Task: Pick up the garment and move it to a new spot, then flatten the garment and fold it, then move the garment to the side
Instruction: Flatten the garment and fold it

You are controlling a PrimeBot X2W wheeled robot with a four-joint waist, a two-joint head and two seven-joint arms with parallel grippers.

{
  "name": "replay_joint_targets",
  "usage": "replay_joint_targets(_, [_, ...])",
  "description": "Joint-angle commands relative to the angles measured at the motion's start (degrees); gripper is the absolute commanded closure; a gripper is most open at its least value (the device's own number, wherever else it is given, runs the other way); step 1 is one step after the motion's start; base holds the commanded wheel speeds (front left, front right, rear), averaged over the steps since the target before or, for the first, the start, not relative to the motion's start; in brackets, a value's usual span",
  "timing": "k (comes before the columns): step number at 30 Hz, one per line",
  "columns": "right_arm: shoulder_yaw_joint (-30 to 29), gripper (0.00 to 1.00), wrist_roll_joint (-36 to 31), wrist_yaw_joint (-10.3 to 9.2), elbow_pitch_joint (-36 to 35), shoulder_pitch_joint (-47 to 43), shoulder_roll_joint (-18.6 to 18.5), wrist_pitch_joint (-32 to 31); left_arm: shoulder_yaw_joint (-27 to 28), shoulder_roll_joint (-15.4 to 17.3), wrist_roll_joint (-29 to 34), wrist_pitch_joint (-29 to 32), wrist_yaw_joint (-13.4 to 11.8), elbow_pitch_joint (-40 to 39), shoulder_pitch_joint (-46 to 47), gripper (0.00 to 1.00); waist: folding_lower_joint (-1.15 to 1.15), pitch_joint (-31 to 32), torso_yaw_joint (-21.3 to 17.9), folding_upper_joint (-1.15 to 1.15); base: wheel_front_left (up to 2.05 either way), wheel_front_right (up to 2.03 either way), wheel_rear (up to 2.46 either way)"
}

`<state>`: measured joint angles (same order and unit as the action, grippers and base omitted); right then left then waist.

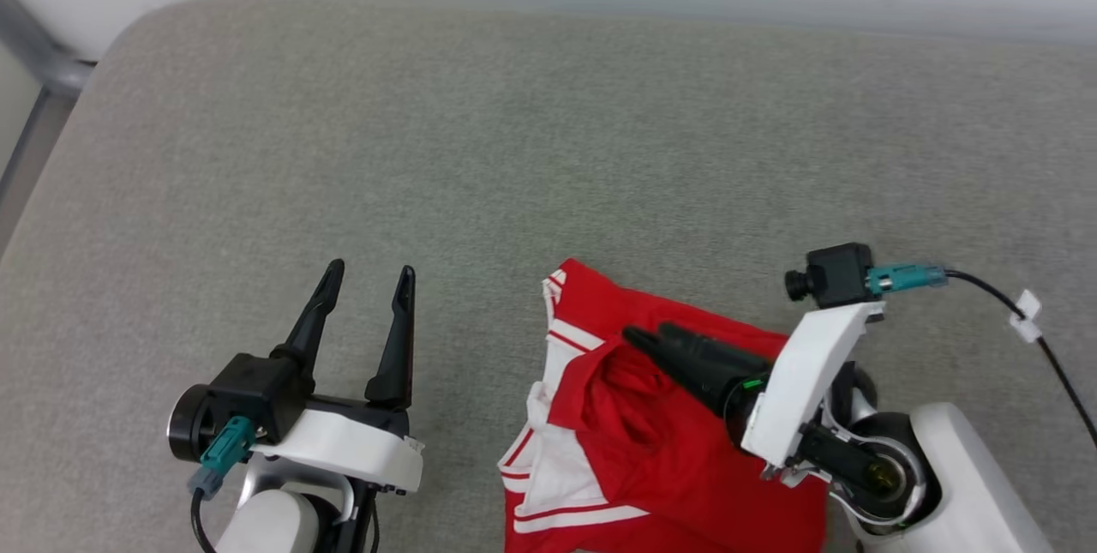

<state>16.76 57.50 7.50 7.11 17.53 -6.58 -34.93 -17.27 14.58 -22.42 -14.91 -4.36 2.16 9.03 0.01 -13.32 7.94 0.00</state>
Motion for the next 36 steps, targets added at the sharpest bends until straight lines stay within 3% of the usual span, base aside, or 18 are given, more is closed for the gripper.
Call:
replay_joint_targets(1, [-0.06,0.0,-1.08,-0.03,-1.03,-0.68,-0.69,1.15,0.16,0.41,0.22,-0.37,-0.13,-0.02,-0.51,0.0,-0.01,1.11,-1.36,0.0,0.0,0.0,0.0])
replay_joint_targets(6, [-3.39,0.0,-10.27,-0.03,-5.14,-2.73,-3.33,8.69,0.62,0.84,0.5,-0.37,-0.66,-0.27,-1.35,0.0,-0.01,2.72,-3.66,0.0,0.0,0.0,0.0])
replay_joint_targets(11, [-11.68,0.0,-22.4,-0.03,-7.86,-5.87,-4.81,16.11,1.63,0.98,0.38,-0.38,-1.82,-0.82,-2.28,0.0,-0.01,3.97,-5.3,0.0,0.0,0.0,0.0])
replay_joint_targets(16, [-20.52,0.0,-32.97,-0.03,-11.39,-8.78,-4.59,21.92,2.23,1.59,-0.01,-0.08,-2.63,-1.27,-3.46,0.0,-0.01,5.48,-6.65,0.0,0.0,0.0,0.0])
replay_joint_targets(21, [-24.63,0.0,-41.58,-0.02,-16.85,-13.46,-2.88,28.38,2.43,2.16,-0.17,0.47,-3.46,-1.32,-5.68,0.0,-0.01,8.28,-8.04,0.0,0.0,0.0,0.0])
replay_joint_targets(36, [-22.01,0.0,-43.9,-0.03,-18.63,-21.52,0.3,29.09,2.4,2.95,-0.92,0.92,-4.78,-1.19,-10.22,0.0,-0.01,12.12,-8.99,0.0,0.0,0.0,0.0])
